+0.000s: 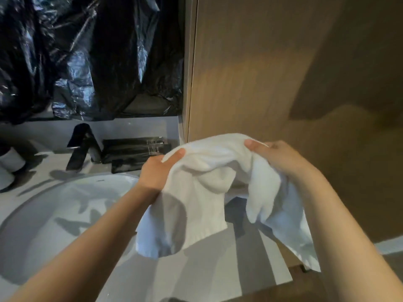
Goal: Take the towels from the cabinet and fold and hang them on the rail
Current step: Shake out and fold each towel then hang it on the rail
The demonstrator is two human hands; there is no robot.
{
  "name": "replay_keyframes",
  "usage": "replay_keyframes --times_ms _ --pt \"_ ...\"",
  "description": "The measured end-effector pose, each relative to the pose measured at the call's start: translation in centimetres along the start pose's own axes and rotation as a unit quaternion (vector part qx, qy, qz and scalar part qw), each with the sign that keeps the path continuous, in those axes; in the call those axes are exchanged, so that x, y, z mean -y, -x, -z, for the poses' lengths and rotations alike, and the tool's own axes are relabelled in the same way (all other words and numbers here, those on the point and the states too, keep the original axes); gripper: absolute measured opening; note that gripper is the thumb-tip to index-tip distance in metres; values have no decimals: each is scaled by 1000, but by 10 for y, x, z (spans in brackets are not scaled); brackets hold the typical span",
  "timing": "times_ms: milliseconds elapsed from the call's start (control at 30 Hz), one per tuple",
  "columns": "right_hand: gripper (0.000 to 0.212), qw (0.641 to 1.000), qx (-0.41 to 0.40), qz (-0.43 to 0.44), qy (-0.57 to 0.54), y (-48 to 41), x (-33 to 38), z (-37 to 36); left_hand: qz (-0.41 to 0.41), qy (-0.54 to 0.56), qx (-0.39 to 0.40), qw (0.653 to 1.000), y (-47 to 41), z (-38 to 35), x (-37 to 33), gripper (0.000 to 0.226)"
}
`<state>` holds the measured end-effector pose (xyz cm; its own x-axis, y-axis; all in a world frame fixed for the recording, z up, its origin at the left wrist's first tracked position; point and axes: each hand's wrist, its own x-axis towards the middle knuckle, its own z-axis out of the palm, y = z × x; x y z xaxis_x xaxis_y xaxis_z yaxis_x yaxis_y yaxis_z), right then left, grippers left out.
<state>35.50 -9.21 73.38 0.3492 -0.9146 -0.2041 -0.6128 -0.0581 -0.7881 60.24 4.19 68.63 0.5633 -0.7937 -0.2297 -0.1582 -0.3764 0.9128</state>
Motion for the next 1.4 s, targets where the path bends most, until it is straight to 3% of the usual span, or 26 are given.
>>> replay_keyframes --times_ms 133,200,267,367,433,600,700,767,900,1033,1200,1400 --pt "52 978 -91 -26 184 -5 -33 -28 29 -104 -19 994 -4 -15 26 42" --pt "52 976 -109 -10 190 2 -48 -48 25 -129 -21 991 5 -23 38 46" --pt "49 979 -121 39 156 15 -64 -65 -54 -154 -31 986 20 -26 53 47" --pt "28 982 -121 87 118 45 -88 -90 -219 -164 -50 961 45 -27 79 27" --pt "14 984 -112 89 107 65 -102 -106 -264 -181 -24 947 60 -27 92 21" --pt "12 998 -45 -40 11 88 -133 -134 -239 -201 39 949 76 -37 112 17" --pt "32 989 4 -120 -86 83 -136 -149 -231 -186 11 955 70 -38 110 22" --pt "45 979 -5 -145 -144 71 -128 -157 -242 -182 -16 953 64 -34 104 27" --pt "29 959 -45 -137 -246 50 -107 -160 -303 -212 -21 929 55 -24 103 33" --pt "39 963 -36 -110 -244 58 -97 -158 -306 -235 -6 922 50 -15 106 39" --pt "32 952 -21 -52 -302 71 -75 -142 -263 -169 62 948 54 -3 103 25" --pt "17 944 -45 -18 -326 65 -34 -125 -238 -57 90 965 73 15 84 37"
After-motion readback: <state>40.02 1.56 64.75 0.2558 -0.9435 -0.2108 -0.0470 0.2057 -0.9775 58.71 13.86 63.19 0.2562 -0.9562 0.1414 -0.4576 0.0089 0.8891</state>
